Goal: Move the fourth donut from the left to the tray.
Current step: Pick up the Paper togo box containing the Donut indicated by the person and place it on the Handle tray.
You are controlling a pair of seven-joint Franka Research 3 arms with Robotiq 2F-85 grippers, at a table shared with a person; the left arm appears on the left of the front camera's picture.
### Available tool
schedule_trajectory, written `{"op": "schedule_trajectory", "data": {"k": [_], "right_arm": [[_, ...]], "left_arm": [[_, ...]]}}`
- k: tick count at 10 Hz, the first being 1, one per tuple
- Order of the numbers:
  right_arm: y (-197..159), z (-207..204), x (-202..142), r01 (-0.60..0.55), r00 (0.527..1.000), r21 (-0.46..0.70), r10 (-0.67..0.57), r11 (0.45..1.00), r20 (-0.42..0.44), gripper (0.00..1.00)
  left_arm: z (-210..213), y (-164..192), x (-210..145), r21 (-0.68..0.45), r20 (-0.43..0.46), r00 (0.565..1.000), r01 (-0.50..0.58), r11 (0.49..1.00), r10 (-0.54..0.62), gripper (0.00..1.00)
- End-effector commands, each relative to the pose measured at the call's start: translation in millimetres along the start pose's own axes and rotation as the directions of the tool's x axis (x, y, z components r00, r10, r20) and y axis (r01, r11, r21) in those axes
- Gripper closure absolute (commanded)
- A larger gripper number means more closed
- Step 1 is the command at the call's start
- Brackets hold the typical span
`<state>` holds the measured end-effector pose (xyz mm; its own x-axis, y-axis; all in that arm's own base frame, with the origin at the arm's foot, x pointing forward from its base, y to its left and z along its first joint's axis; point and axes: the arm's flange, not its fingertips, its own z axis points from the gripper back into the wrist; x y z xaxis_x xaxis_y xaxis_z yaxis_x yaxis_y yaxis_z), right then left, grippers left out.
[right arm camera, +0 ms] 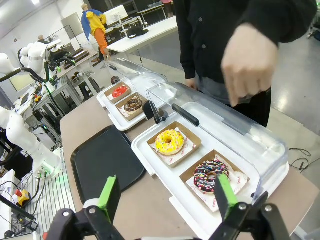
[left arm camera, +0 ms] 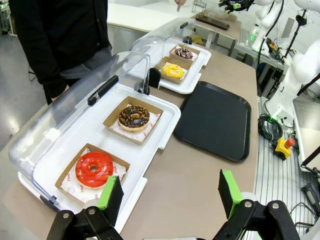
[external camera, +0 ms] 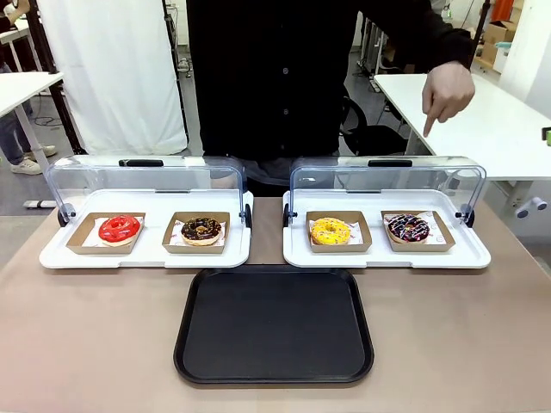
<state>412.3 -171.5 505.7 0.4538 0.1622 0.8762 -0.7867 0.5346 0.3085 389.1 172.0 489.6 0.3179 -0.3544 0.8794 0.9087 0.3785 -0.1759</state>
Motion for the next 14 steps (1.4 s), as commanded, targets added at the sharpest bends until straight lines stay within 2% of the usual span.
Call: {"op": "schedule_trajectory", "data": {"k": [1,14], "right_arm": [[-2.0,-1.1,2.2,-0.025,0.999,0.003,0.025,1.000,0.023,0.00],[-2.0,-1.1,2.2,-0.025,0.999,0.003,0.025,1.000,0.023,0.00]], "left_arm": [[1.8,1.3,1.0,-0.007,0.022,0.999,0.023,1.000,-0.022,0.00],[1.8,1.3,1.0,-0.007,0.022,0.999,0.023,1.000,-0.022,0.00]]}}
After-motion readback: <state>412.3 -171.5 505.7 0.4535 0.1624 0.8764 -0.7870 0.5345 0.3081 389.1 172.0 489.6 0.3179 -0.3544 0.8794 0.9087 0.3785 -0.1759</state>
